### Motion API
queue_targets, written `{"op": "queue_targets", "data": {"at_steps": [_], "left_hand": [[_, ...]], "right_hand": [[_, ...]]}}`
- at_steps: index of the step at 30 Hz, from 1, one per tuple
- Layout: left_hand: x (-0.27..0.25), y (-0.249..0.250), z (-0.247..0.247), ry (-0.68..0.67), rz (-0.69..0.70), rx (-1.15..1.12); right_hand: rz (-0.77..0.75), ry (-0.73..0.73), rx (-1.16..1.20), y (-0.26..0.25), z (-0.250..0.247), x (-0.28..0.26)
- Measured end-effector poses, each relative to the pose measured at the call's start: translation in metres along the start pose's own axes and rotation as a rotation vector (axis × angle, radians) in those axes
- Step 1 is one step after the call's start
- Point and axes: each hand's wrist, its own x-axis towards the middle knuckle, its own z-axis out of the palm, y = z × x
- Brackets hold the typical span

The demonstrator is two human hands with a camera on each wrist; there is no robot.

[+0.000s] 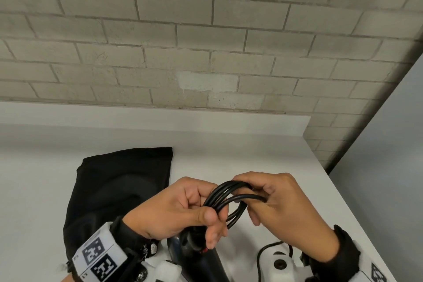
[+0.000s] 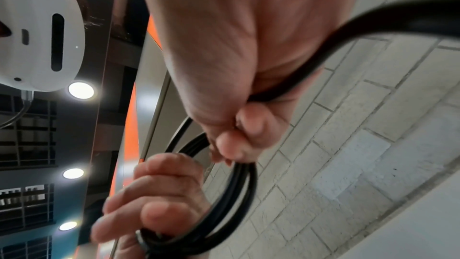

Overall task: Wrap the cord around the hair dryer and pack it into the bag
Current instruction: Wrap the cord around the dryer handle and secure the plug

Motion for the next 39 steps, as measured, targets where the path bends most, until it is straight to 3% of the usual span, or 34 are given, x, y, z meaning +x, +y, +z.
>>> {"op": "queue_targets", "data": {"at_steps": [8,11,14,16,21,30,32,39], "left_hand": [[0.007,0.006,-0.004,-0.186,-0.077,-0.081],[0.007,0.007,-0.004,-0.199,-0.091,-0.082],[0.006,0.011,-0.004,-0.159,-0.101,-0.027],[0.004,0.014,-0.003,-0.094,-0.112,0.057],[0.001,0.014,0.01,0.186,-0.108,0.323],[-0.002,-0.03,0.046,0.69,0.044,0.955],[0.004,-0.038,0.049,0.774,0.062,0.981],[0.014,-0.043,0.046,0.883,0.061,1.067]], "right_hand": [[0.097,-0.339,0.485,-0.001,-0.018,0.008],[0.119,-0.374,0.4,-0.004,-0.021,0.008],[-0.011,-0.357,0.066,-0.006,-0.018,0.002],[-0.095,-0.31,-0.155,-0.006,-0.013,-0.004],[-0.111,-0.187,-0.27,0.004,-0.007,-0.008],[-0.107,-0.01,-0.177,0.013,0.0,-0.005],[-0.097,-0.009,-0.124,0.012,0.004,-0.006],[-0.067,-0.058,-0.017,0.011,0.001,-0.007]]}}
